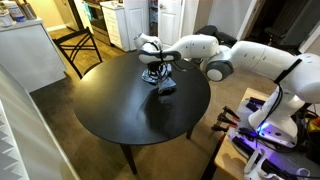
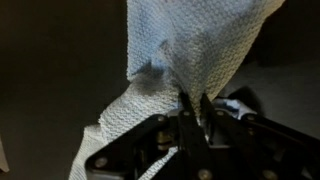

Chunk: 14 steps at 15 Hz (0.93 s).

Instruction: Use the blue towel to wipe the table.

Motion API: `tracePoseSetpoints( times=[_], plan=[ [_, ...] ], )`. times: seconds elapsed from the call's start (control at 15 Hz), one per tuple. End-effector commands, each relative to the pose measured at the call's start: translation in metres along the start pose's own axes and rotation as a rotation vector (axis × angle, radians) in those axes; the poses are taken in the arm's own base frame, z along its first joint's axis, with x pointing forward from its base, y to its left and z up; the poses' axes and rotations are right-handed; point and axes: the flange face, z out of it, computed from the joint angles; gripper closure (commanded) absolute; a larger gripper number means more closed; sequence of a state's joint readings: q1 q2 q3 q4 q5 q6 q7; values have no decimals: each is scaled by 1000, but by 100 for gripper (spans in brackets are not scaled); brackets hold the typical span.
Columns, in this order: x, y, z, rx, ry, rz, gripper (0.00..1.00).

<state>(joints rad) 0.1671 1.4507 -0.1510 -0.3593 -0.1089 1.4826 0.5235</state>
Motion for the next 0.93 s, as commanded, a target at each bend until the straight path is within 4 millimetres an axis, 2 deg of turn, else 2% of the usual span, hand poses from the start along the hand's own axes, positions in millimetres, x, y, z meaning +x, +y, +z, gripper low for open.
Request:
tracePoseSetpoints(
  times=[0.0,0.2,0.47,0.6,0.87],
  plan=[
    [-38,-62,-25,7,53,-164,97],
    [-75,-113,-43,31,97,-280,97],
    [-119,-169,-60,147,110,-418,97],
    [-142,-192,-60,178,93,-486,97],
    [-186,-230,-43,153,53,-632,97]
  ],
)
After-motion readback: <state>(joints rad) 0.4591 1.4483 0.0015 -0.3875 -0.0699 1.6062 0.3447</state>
